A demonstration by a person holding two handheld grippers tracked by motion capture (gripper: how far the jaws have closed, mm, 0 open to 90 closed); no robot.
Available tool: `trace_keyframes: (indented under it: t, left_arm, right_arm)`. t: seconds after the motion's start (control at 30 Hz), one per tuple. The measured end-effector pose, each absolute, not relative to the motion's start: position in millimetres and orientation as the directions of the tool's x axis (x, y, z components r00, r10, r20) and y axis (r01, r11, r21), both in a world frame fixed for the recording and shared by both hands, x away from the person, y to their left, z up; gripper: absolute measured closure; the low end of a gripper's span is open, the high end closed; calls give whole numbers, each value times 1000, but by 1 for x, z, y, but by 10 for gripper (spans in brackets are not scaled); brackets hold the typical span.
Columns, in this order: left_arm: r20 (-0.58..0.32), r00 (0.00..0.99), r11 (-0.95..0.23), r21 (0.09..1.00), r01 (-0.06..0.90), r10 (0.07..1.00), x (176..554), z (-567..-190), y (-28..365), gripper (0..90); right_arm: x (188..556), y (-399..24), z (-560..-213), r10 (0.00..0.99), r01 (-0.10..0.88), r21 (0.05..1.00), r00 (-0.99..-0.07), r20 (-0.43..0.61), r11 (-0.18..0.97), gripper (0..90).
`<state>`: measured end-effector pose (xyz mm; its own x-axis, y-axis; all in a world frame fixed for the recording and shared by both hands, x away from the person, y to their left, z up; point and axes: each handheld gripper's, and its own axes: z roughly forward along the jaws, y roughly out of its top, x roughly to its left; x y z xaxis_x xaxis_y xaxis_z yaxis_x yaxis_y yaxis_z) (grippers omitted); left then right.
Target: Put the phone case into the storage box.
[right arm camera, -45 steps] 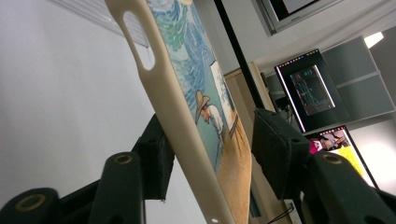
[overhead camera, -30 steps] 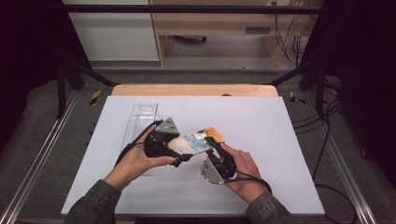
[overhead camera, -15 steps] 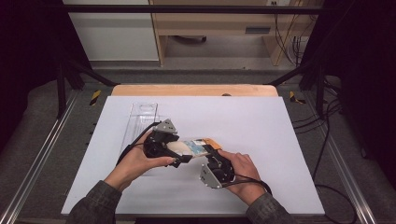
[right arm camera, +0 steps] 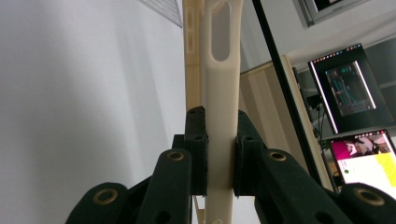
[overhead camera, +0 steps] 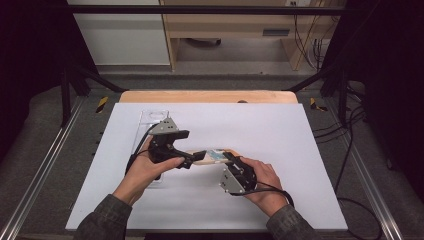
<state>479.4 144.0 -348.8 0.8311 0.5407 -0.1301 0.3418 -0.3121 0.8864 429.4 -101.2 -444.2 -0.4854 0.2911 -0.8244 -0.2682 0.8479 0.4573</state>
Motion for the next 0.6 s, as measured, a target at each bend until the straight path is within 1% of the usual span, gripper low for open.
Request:
trace_keyframes:
  t: [0.17, 0.33, 0.43, 0.6]
  left_arm:
    - [-111, 802, -274, 905, 326, 587, 481, -347, 153, 40]
    - [-125, 771, -212, 923, 321, 624, 482, -346, 161, 37]
    - [-117, 754, -193, 931, 310, 647, 483, -345, 165, 33]
    - [-104, 730, -165, 944, 287, 675, 482, -344, 170, 31]
  right_arm:
    - [436, -110, -445, 358, -221, 520, -507, -784, 825, 796]
    - [442, -118, -444, 438, -170, 601, -537, -721, 781, 796]
    - [445, -123, -443, 478, -141, 638, -547, -688, 757, 796]
    - [449, -131, -442, 562, -86, 720, -563, -605, 689, 796]
